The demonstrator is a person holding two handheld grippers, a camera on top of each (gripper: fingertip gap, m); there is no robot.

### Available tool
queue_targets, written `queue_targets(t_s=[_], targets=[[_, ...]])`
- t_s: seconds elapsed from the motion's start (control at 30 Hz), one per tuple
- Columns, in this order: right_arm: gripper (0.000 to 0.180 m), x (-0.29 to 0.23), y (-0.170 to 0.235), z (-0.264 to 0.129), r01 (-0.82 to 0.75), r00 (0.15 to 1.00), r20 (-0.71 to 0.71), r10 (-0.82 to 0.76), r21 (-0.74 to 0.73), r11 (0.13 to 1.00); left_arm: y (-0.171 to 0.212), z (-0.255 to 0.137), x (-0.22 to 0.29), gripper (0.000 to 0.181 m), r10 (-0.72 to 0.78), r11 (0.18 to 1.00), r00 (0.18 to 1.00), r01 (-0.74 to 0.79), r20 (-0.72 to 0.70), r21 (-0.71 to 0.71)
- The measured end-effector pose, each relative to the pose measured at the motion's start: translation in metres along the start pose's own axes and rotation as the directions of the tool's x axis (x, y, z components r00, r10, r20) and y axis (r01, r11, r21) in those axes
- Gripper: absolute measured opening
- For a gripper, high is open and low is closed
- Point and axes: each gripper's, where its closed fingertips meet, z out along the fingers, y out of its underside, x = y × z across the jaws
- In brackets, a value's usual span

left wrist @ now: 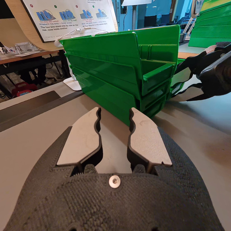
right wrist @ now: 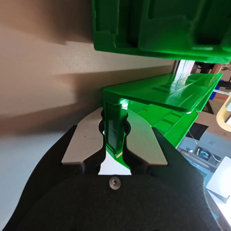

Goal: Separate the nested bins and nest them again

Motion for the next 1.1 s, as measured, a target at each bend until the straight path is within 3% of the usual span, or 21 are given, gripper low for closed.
queue_targets(t_s=[0.23,0.43,0.73,0.87,1.1], targets=[[0.027,-0.001,0.014,-0.032,-0.062,0.997,-0.045,0.064,0.04,0.997,-0.008,-0.008,0.011,0.044,0.006,1.0,1.0,-0.005,-0.011,0.026],[0.028,0.039,0.019,-0.092,-0.1,0.988,-0.116,0.105,0.051,0.994,0.0,-0.011,0.019,0.044,0.033,0.999,0.999,-0.033,-0.012,-0.001],[0.028,0.124,-0.039,-0.185,-0.064,0.967,-0.24,0.084,0.091,0.994,0.01,-0.009,0.019,0.044,0.062,0.997,0.998,-0.063,-0.006,-0.037],[0.028,0.133,-0.076,-0.189,-0.025,0.972,-0.23,0.043,0.078,0.997,0.01,-0.009,0.021,0.043,0.075,0.996,0.997,-0.075,-0.009,-0.037],[0.028,0.113,-0.129,-0.153,0.005,0.991,-0.135,0.0,0.035,0.999,0.01,-0.009,0.021,0.043,0.087,0.995,0.996,-0.087,-0.014,-0.039]])
